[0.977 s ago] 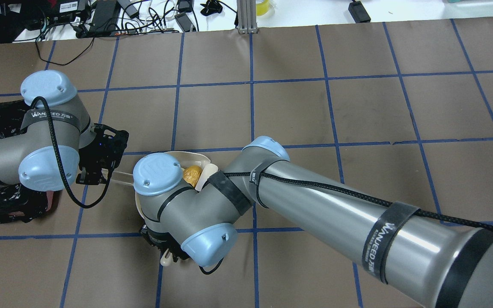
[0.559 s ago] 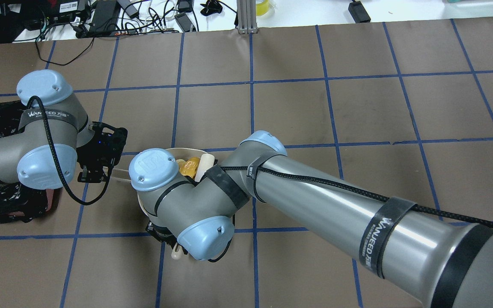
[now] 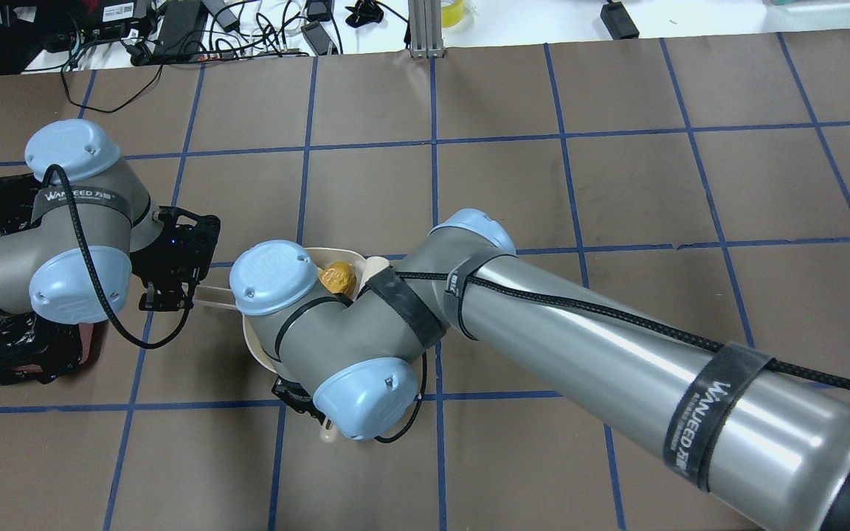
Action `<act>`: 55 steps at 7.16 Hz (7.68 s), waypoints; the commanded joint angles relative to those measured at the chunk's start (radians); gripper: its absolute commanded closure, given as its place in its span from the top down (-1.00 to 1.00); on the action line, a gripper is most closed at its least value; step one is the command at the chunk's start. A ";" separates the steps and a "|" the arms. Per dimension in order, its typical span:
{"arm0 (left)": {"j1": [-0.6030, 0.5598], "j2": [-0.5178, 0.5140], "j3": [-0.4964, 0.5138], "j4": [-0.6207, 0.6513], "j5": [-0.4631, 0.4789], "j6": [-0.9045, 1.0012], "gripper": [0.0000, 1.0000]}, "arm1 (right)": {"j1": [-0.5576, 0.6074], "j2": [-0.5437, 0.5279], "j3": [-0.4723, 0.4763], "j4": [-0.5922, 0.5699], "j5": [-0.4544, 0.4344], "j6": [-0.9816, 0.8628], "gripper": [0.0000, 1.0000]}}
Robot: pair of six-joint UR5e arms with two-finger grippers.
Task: Sweep and dump trash into bin
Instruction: 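Return the brush to its spot with the right gripper while the left lifts the dustpan, then tilt the dustpan over the black trash bag with the left gripper, then bring the empty dustpan back onto the table with the left gripper, then release the dustpan handle and move the left gripper over the pan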
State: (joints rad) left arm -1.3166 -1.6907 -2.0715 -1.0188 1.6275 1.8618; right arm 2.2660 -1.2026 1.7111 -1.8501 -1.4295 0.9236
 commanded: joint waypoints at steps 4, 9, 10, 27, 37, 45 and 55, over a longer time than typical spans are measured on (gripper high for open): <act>0.208 0.014 0.074 -0.062 -0.119 0.020 -1.00 | -0.403 -0.161 0.019 0.281 -0.153 -0.542 -1.00; 0.485 -0.004 0.395 -0.346 -0.141 0.109 -1.00 | -0.964 -0.057 0.018 0.081 -0.285 -1.189 -1.00; 0.554 -0.003 0.412 -0.346 -0.152 0.114 -1.00 | -1.009 -0.025 0.021 0.037 -0.287 -1.245 -1.00; 0.435 -0.153 0.594 0.129 0.490 0.661 -1.00 | -1.051 0.060 -0.015 0.028 -0.289 -1.270 0.07; 0.221 -0.289 0.709 -0.323 -0.218 0.219 -1.00 | -1.004 -0.103 -0.113 0.068 -0.316 -1.266 1.00; 0.039 -0.422 0.611 -0.149 -0.109 0.106 -1.00 | -0.991 -0.104 -0.113 0.112 -0.313 -1.263 1.00; -0.105 -0.337 0.616 -0.170 -0.120 -0.381 0.43 | -0.991 -0.115 -0.111 0.118 -0.315 -1.264 1.00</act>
State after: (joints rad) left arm -1.3999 -2.0408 -1.4564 -1.1795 1.5096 1.5676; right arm 1.2755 -1.3178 1.5993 -1.7308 -1.7442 -0.3404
